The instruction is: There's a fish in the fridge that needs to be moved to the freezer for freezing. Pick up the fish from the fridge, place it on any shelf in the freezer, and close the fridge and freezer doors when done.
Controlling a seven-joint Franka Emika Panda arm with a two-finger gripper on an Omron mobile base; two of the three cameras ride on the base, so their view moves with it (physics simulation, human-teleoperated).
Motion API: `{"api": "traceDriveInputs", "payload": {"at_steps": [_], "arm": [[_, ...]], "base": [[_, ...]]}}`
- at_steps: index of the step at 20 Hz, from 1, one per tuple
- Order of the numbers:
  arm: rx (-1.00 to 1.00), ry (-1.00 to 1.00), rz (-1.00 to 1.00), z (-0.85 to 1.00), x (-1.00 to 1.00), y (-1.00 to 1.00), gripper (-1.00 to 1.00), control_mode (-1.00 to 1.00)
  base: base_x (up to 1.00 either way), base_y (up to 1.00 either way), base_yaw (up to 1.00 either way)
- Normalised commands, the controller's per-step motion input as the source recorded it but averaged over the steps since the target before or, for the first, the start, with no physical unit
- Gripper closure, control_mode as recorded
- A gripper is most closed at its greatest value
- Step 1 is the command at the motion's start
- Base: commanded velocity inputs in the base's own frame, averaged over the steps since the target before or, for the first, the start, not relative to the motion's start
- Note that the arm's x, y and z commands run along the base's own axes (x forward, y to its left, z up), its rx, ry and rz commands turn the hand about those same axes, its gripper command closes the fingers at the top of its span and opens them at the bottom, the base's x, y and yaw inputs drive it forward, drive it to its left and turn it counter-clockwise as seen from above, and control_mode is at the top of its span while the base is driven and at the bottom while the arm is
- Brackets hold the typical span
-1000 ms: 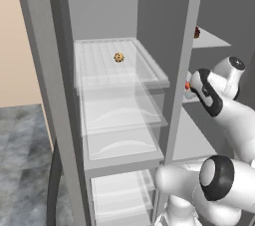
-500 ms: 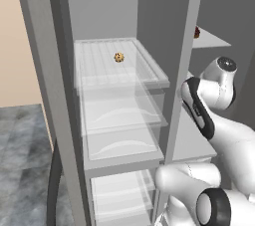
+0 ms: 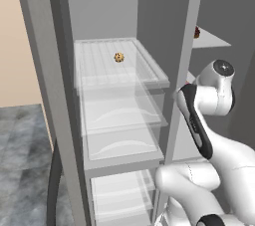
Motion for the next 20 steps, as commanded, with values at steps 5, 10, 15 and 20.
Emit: {"api": "traceDriveInputs", "payload": {"at_steps": [5,10,15,20], "arm": [[0.0,0.0,0.0,0.27,-0.37,0.39,-1.0,-1.0],[0.0,0.0,0.0,0.16,-0.33,0.12,-1.0,-1.0],[0.0,0.0,0.0,0.13,-0.4,0.09,-1.0,-1.0],[0.0,0.0,0.0,0.21,-0.36,0.09,-1.0,-1.0]], "base": [[0.0,0.0,0.0],[0.0,0.0,0.0],[0.0,0.0,0.0],[0.0,0.0,0.0]]}}
